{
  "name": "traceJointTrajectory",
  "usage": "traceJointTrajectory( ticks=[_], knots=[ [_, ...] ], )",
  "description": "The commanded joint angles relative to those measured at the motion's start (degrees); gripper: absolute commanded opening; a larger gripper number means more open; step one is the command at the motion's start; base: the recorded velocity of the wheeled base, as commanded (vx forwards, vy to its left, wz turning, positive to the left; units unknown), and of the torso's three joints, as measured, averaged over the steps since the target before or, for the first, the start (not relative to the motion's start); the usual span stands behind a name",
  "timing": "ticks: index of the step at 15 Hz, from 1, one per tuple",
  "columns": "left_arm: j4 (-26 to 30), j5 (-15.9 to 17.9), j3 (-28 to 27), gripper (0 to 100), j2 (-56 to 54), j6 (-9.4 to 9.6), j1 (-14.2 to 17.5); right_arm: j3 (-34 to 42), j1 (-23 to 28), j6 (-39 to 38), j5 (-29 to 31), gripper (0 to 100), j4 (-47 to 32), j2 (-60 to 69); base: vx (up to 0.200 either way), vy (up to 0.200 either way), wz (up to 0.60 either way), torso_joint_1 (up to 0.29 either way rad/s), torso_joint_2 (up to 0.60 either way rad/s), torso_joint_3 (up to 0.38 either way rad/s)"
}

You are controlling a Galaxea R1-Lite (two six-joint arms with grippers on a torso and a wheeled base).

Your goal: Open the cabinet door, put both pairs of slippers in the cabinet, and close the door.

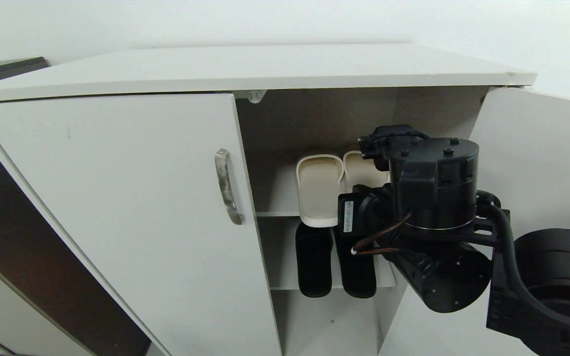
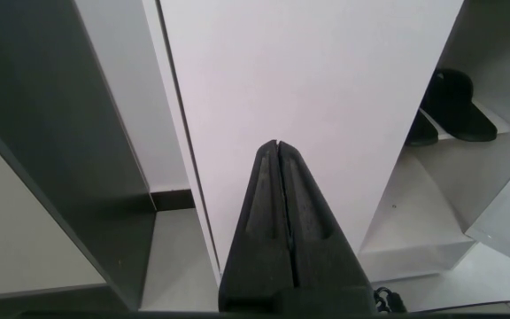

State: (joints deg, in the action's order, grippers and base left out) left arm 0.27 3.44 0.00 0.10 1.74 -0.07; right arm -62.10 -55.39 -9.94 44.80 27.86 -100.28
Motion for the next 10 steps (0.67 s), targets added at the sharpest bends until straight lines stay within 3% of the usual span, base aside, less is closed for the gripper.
traceJointTrajectory(
  ticks=[1, 6, 10],
  knots=[
    [0.0, 0.0, 0.0, 0, 0.0, 0.01, 0.0, 0.2, -0.1, 0.0, 0.0, 0, 0.1, 0.3, 0.000, 0.000, 0.00, 0.000, 0.00, 0.000],
    [0.0, 0.0, 0.0, 0, 0.0, 0.01, 0.0, 0.5, 0.0, -0.1, -0.1, 0, 0.1, -0.4, 0.000, 0.000, 0.00, 0.000, 0.00, 0.000],
    [0.0, 0.1, 0.0, 0, 0.0, 0.01, 0.0, 0.6, 0.0, -0.1, 0.0, 0, 0.1, -0.4, -0.200, 0.000, 0.00, 0.008, 0.00, -0.001]
  ],
)
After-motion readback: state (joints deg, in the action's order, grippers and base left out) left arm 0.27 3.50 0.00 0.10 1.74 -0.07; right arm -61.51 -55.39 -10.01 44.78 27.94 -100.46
